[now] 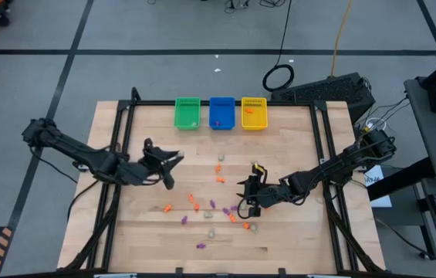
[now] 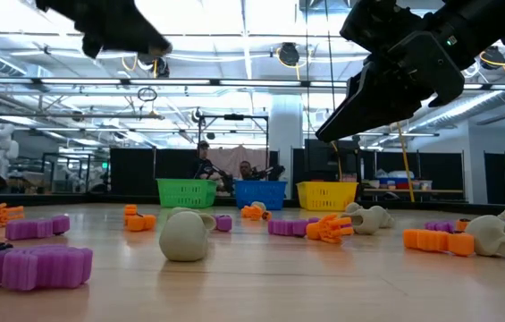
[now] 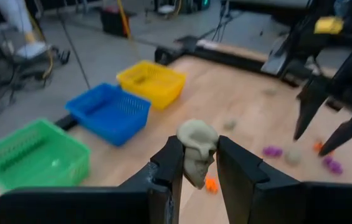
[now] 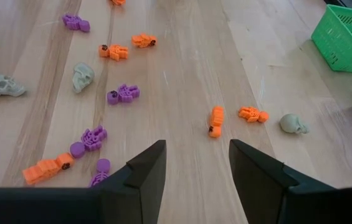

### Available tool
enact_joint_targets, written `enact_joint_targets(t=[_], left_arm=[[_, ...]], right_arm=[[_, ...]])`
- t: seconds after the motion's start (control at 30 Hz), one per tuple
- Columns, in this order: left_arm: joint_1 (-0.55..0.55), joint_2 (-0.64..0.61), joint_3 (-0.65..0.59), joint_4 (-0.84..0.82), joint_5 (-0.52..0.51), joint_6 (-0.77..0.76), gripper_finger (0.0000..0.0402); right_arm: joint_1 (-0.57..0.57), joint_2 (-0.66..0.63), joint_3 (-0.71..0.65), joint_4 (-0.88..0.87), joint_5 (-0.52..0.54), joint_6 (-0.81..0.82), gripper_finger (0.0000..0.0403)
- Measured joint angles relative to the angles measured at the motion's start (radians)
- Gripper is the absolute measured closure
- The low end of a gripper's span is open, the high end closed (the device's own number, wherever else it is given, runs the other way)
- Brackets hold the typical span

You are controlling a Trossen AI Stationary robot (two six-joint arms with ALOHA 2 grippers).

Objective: Sort Halloween decoration
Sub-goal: Put the gray skull toy into the green bin

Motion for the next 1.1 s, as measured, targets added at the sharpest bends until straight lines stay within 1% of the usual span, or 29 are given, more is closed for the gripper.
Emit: enact_joint_targets(t=[0.17, 0.27, 0.57, 0.63, 0.67, 0.83, 1.0, 1.1], left_arm=[[0.000, -0.013, 0.000, 0.094, 0.000, 0.107, 0.0320], [0.000, -0.013, 0.000, 0.114, 0.001, 0.141, 0.0320], [0.000, -0.013, 0.000, 0.126, 0.003, 0.149, 0.0320], [0.000, -0.013, 0.000, 0.126, 0.003, 0.184, 0.0320], [0.000, -0.013, 0.000, 0.125, 0.003, 0.234, 0.0321], [0.000, -0.013, 0.000, 0.124, 0.006, 0.586, 0.0321], [0.000, -0.013, 0.000, 0.123, 0.006, 0.858, 0.0321], [0.000, -0.013, 0.000, 0.123, -0.025, 1.014, 0.0321]], right_arm=[[0.000, 0.000, 0.000, 0.000, 0.000, 0.000, 0.0239], [0.000, 0.000, 0.000, 0.000, 0.000, 0.000, 0.0239], [0.000, 0.000, 0.000, 0.000, 0.000, 0.000, 0.0239], [0.000, 0.000, 0.000, 0.000, 0.000, 0.000, 0.0239], [0.000, 0.000, 0.000, 0.000, 0.000, 0.000, 0.0239], [0.000, 0.000, 0.000, 0.000, 0.000, 0.000, 0.0239], [0.000, 0.000, 0.000, 0.000, 0.000, 0.000, 0.0239], [0.000, 0.000, 0.000, 0.000, 0.000, 0.000, 0.0239]])
